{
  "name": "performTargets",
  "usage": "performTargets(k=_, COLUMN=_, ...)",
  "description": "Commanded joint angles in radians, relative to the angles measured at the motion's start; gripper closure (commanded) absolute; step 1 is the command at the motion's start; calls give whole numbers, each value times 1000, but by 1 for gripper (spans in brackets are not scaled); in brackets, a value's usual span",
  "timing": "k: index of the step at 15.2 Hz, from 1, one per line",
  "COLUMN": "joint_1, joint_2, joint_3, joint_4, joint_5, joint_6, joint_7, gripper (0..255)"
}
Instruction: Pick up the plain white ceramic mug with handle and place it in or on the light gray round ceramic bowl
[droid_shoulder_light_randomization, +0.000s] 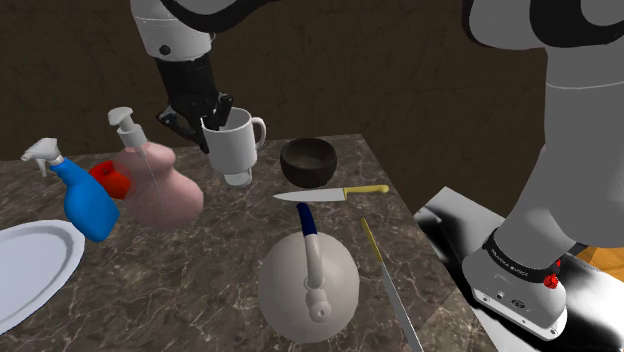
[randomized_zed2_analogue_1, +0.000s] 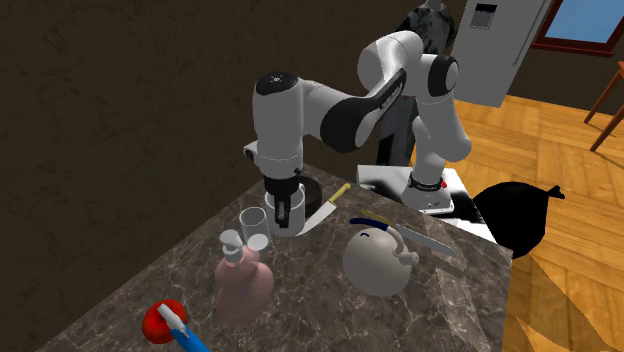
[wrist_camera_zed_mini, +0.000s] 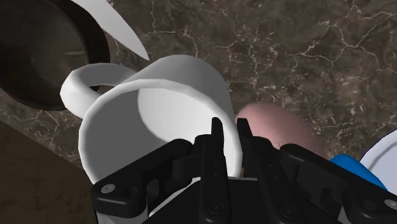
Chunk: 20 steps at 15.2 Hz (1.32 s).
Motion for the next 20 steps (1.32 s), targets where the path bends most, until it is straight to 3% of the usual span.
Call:
performTargets(k=1, joint_1=4, joint_2=2, joint_3=0, joint_4=25, joint_5=-1, joint_6=-22, joint_7=-1, gripper=255)
performTargets(k=6, joint_1=-129, joint_2=-183, joint_3=1, joint_4=-216, joint_5=85, joint_6=56, joint_7=-104, gripper=255)
performTargets(k=11, joint_1=-228, joint_2=-341, joint_3=-29, joint_4=-394, joint_5=168, joint_6=101, joint_7=-232, gripper=255)
performTargets(k=17, joint_1=-312, joint_2=-497, joint_3=-95, joint_4=-552, joint_5=244, joint_6=123, joint_7=-396, gripper=255)
performTargets(k=20, joint_1=-319, joint_2=-512, joint_3=-105, joint_4=-592, joint_5=250, joint_6=151, joint_7=-416, gripper=255)
